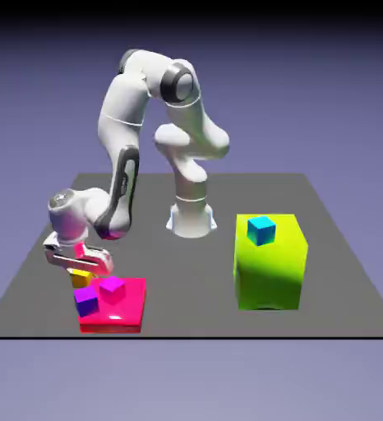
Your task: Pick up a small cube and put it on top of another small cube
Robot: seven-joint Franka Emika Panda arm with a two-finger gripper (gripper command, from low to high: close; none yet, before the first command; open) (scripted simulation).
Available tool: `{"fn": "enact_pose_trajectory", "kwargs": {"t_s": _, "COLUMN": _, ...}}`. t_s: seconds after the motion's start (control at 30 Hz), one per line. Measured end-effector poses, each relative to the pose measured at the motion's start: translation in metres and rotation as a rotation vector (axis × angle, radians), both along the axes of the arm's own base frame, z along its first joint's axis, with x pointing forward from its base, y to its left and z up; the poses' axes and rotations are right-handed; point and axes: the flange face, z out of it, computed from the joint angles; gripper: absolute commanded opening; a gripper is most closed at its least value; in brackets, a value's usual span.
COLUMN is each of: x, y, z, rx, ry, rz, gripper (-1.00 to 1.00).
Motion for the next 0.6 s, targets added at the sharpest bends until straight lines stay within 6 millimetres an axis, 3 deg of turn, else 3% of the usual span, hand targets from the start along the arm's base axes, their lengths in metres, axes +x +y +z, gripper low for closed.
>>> {"fn": "enact_pose_trajectory", "kwargs": {"t_s": 0.1, "x": 0.008, "y": 0.002, "z": 0.042, "rx": 0.003, "ry": 0.0, "rz": 0.01, "gripper": -1.0}}
{"fn": "enact_pose_trajectory", "kwargs": {"t_s": 0.23, "x": 0.095, "y": 0.065, "z": 0.099, "rx": 0.018, "ry": -0.005, "rz": 0.22, "gripper": -1.0}}
{"fn": "enact_pose_trajectory", "kwargs": {"t_s": 0.33, "x": 0.144, "y": 0.122, "z": 0.149, "rx": 0.003, "ry": 0.0, "rz": 0.369, "gripper": -1.0}}
{"fn": "enact_pose_trajectory", "kwargs": {"t_s": 0.37, "x": 0.144, "y": 0.122, "z": 0.149, "rx": 0.003, "ry": 0.0, "rz": 0.37, "gripper": -1.0}}
{"fn": "enact_pose_trajectory", "kwargs": {"t_s": 0.47, "x": 0.139, "y": 0.122, "z": 0.096, "rx": 0.002, "ry": 0.0, "rz": 0.371, "gripper": -1.0}}
{"fn": "enact_pose_trajectory", "kwargs": {"t_s": 0.5, "x": 0.136, "y": 0.122, "z": 0.08, "rx": 0.001, "ry": 0.0, "rz": 0.37, "gripper": 1.0}}
{"fn": "enact_pose_trajectory", "kwargs": {"t_s": 0.57, "x": 0.136, "y": 0.122, "z": 0.08, "rx": -0.001, "ry": 0.001, "rz": 0.371, "gripper": 1.0}}
{"fn": "enact_pose_trajectory", "kwargs": {"t_s": 0.6, "x": 0.139, "y": 0.122, "z": 0.097, "rx": 0.0, "ry": 0.001, "rz": 0.371, "gripper": 1.0}}
